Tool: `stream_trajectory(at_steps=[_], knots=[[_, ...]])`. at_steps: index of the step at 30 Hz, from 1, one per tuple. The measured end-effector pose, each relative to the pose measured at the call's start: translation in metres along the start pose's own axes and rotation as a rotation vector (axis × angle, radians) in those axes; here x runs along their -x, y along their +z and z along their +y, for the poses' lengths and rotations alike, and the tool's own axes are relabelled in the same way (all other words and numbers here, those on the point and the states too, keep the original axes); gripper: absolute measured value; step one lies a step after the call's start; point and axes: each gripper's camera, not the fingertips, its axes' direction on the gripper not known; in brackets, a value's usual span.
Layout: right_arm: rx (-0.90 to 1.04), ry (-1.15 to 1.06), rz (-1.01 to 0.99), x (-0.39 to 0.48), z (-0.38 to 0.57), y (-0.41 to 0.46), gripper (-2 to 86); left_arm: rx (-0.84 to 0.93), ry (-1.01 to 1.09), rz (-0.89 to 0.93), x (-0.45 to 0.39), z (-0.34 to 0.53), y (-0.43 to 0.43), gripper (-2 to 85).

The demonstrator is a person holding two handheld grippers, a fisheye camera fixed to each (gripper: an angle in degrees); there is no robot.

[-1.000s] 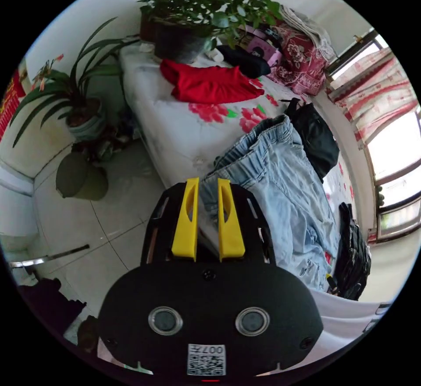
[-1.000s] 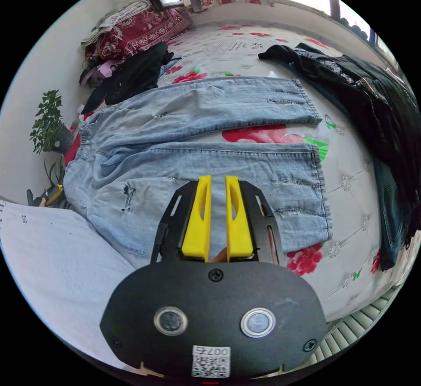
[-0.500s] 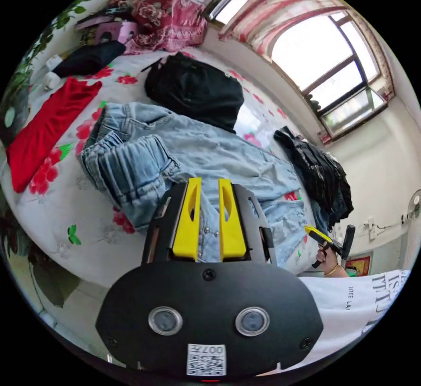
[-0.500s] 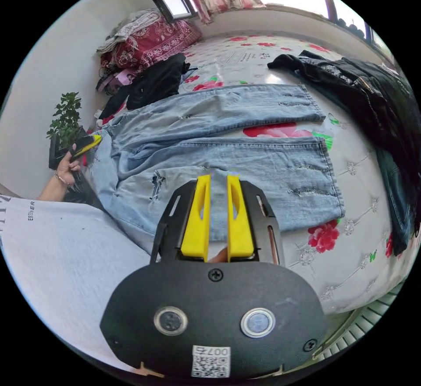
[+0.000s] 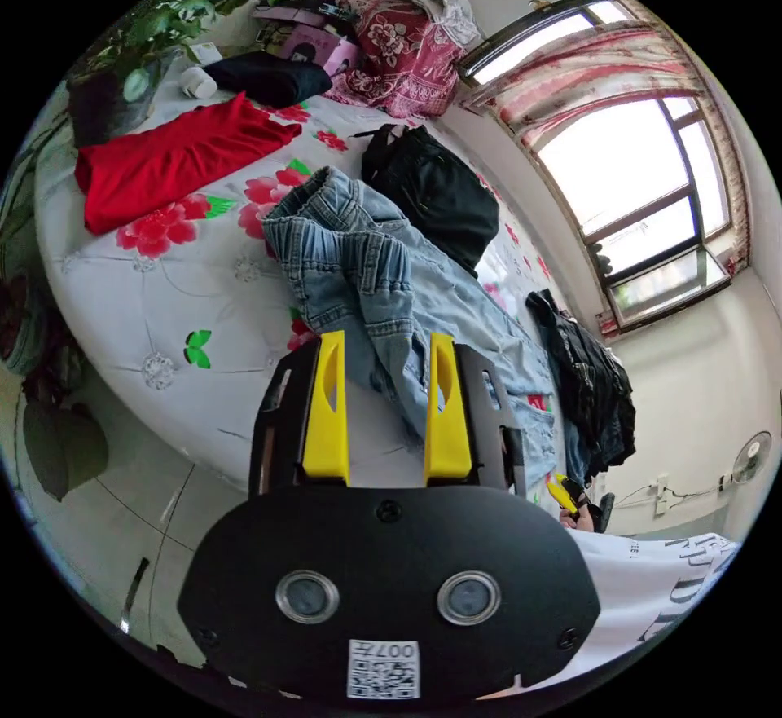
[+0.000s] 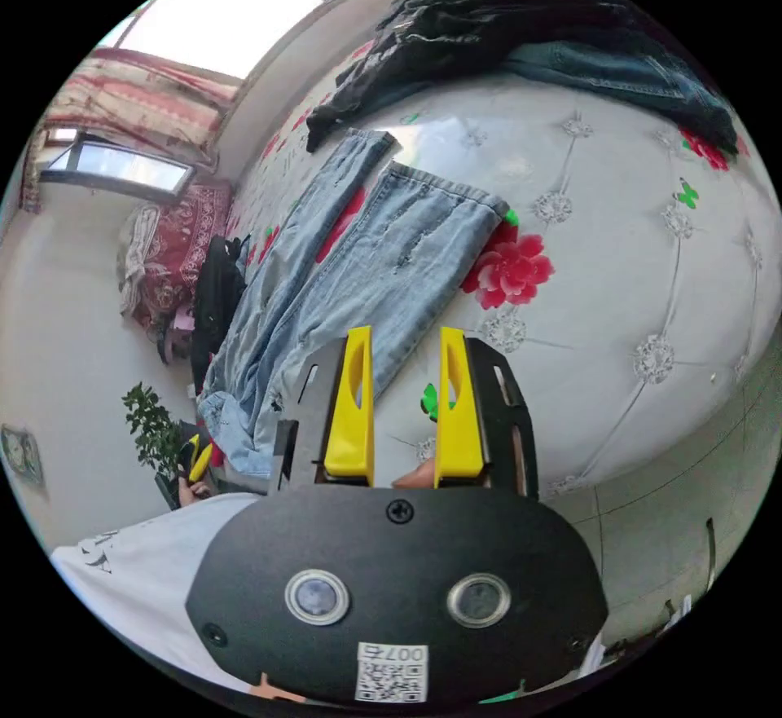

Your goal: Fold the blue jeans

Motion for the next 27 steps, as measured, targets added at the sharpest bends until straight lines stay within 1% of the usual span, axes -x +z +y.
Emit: stream_trajectory(at_steps=[2,3,5,6,7,9,10,11,12,15,17,19,20,21,22,23,24,25,26,27], knots=[[-0.008,0.089,-0.044,-0.02,-0.009,0.002,8.5,0.08,0.027,-0.012,-0.007,-0.017,0.025,12.5],[-0.007,0.099,-0.05,-0.023,-0.011,0.004,8.2,0.106,0.031,-0.021,-0.009,-0.021,0.033,11.0],[0.003,0.103,-0.055,-0.024,-0.022,0.013,6.9,0.204,-0.006,-0.087,-0.005,-0.03,0.054,3.5],[0.001,0.115,-0.038,-0.025,-0.024,0.014,6.5,0.211,-0.005,-0.1,-0.003,-0.03,0.055,1.3],[-0.019,0.124,-0.029,-0.026,-0.029,0.015,4.8,0.203,-0.002,-0.087,0.001,-0.029,0.051,0.5],[-0.016,0.179,-0.091,-0.036,-0.035,0.019,2.3,0.148,-0.008,0.012,0.01,-0.023,0.031,-0.3],[-0.003,0.218,-0.178,-0.044,-0.038,0.02,1.2,0.114,-0.034,0.07,0.02,-0.016,0.013,-0.5],[-0.026,0.208,-0.281,-0.046,-0.039,0.014,0.6,0.078,-0.05,0.131,0.031,-0.007,-0.007,-0.7],[-0.042,0.19,-0.322,-0.045,-0.04,0.008,0.5,0.056,-0.052,0.159,0.036,-0.002,-0.018,-0.8],[-0.172,0.053,-0.544,-0.029,-0.034,-0.049,-0.1,-0.049,-0.057,0.268,0.057,0.024,-0.079,-0.9],[-0.294,-0.179,-0.713,-0.007,-0.021,-0.112,-0.2,-0.096,-0.004,0.233,0.061,0.038,-0.121,-0.9],[-0.295,-0.349,-0.748,0.005,-0.012,-0.143,-0.3,-0.113,0.045,0.236,0.063,0.048,-0.139,-0.9],[-0.268,-0.372,-0.714,0.004,-0.006,-0.151,-0.3,-0.098,0.042,0.223,0.069,0.055,-0.14,-0.9],[-0.242,-0.362,-0.685,0.001,-0.003,-0.149,-0.3,-0.078,0.03,0.211,0.074,0.058,-0.138,-0.9],[-0.173,-0.315,-0.611,-0.011,0.003,-0.138,-0.3,-0.023,-0.036,0.179,0.088,0.068,-0.127,-0.9],[-0.072,-0.193,-0.519,-0.032,0.01,-0.115,-0.3,0.019,-0.14,0.154,0.105,0.08,-0.115,-0.9],[-0.028,-0.106,-0.48,-0.045,0.014,-0.103,-0.3,0.023,-0.188,0.156,0.113,0.087,-0.111,-0.9],[0.013,0.056,-0.467,-0.073,0.027,-0.085,-0.3,0.011,-0.276,0.194,0.125,0.099,-0.105,-0.9],[-0.032,0.168,-0.544,-0.094,0.043,-0.077,-0.2,-0.039,-0.336,0.256,0.132,0.108,-0.104,-0.9],[-0.066,0.199,-0.599,-0.1,0.05,-0.076,-0.2,-0.059,-0.348,0.29,0.132,0.109,-0.104,-0.9]])
